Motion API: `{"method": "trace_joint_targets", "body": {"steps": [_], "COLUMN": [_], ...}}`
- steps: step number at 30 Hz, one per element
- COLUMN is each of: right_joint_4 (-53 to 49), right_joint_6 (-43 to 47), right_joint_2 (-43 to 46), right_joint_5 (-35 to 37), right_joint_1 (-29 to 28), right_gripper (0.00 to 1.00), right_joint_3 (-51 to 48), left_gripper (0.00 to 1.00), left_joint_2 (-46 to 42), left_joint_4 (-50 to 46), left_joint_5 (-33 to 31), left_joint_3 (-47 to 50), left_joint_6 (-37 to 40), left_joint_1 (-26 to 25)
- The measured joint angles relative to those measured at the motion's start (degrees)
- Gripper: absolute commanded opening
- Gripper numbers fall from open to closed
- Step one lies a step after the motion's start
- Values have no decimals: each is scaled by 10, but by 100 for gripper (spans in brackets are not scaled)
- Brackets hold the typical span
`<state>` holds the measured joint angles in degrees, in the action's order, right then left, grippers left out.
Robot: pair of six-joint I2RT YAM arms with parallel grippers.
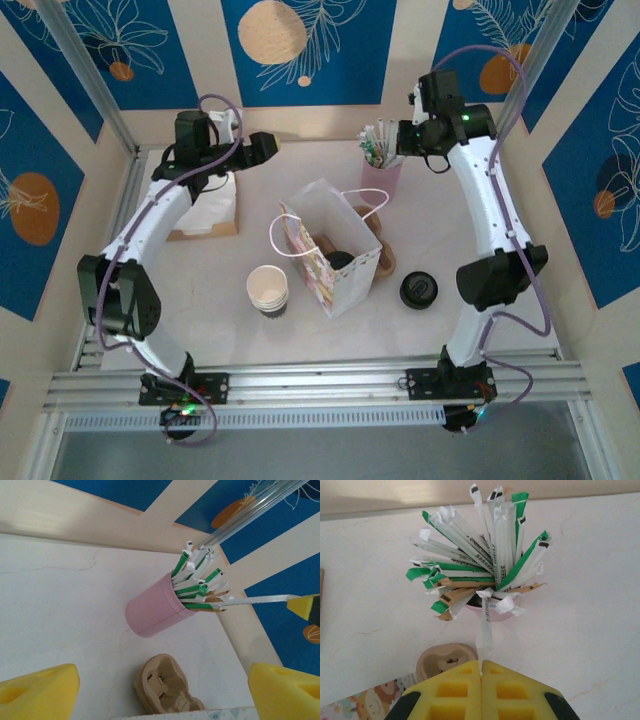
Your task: Pack the takeout coffee
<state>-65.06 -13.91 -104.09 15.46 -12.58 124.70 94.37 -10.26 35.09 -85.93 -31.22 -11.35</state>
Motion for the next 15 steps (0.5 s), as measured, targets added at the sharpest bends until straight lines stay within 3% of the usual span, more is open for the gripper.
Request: {"method": "trace_joint_targets", "body": {"steps": [15], "right_joint_4": [47], "right_joint_6": [11], "right_joint_2": [226], "right_joint_5": [2], "right_joint_1": [-54], "right_gripper": [0], "right_joint_3": [-78], "left_gripper": [93], "left_joint_2": [-135], "left_joint_4": [-27], "left_joint_5": [-86], "left_joint_3": [85], "left_joint_6": [-1], "left_joint_1": [0]}}
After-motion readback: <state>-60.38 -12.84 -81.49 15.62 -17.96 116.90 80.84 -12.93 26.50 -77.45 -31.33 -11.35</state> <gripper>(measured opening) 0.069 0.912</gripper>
